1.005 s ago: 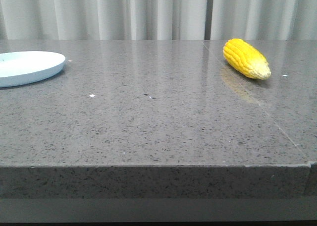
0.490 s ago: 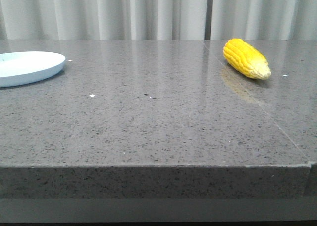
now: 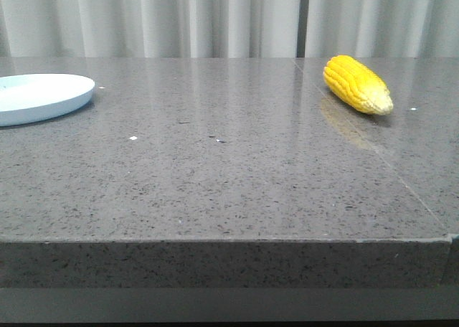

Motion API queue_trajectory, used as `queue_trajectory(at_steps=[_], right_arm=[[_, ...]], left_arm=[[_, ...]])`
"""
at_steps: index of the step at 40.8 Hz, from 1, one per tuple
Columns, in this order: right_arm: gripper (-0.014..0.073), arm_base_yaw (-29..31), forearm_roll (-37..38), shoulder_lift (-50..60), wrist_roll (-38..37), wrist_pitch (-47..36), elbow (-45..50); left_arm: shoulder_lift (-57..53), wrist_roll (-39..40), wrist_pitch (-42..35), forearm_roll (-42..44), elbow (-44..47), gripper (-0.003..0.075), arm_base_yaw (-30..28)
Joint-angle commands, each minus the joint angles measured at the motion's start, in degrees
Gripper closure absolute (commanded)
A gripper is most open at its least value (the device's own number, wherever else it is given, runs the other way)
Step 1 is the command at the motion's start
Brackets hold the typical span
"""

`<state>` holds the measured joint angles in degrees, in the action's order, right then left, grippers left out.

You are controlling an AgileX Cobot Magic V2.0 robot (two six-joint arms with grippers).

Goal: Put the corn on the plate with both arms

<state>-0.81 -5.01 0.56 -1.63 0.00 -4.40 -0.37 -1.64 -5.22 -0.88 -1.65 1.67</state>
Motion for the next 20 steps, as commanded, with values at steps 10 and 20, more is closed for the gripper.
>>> queue_trajectory(at_steps=[10, 20], right_arm=[[0.0663, 0.2, 0.9, -8.2, 0.7, 14.9, -21.4], [0.0663, 0.2, 0.9, -20.4, 0.7, 25.0, -33.8]], left_arm=[[2.8, 0.0, 8.8, 0.0, -21.4, 0.0741, -0.1], [14.7, 0.0, 24.7, 0.9, -36.4, 0.0741, -0.1]])
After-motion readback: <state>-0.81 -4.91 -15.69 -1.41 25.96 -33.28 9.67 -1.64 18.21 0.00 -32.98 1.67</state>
